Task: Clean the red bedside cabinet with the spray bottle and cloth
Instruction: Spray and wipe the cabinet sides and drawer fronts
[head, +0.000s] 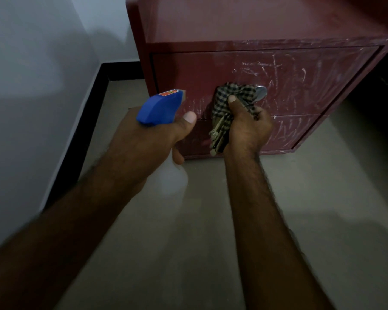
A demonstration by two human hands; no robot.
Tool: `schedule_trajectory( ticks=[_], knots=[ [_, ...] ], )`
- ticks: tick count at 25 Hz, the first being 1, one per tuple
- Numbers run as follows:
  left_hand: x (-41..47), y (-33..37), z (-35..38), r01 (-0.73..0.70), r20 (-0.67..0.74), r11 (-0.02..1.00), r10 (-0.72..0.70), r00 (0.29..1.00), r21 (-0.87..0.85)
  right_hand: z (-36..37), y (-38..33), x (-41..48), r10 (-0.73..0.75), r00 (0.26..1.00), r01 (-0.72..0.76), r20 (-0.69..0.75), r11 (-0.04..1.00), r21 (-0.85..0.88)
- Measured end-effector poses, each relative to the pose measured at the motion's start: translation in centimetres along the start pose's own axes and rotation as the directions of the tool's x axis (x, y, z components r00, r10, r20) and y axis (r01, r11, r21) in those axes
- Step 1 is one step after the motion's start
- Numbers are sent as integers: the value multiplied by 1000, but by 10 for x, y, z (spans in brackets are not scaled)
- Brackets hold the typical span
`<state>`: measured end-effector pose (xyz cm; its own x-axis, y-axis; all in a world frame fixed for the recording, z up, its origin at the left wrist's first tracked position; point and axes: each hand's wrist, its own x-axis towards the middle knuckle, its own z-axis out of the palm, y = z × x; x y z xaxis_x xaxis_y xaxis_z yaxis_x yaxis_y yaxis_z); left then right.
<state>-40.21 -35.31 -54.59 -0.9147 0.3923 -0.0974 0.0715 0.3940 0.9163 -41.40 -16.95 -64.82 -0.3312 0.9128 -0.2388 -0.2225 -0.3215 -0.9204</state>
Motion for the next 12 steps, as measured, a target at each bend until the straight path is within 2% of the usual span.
schedule_trajectory(
  ticks=[7,12],
  knots=[
    [3,17,6,-11,17,1000,11,1000,-9,15,-16,-2,-49,997,48,53,999,23],
    [4,22,2,-47,-15,999,47,999,3,12,-17,-13,-76,995,75,-66,997,-15]
  ],
)
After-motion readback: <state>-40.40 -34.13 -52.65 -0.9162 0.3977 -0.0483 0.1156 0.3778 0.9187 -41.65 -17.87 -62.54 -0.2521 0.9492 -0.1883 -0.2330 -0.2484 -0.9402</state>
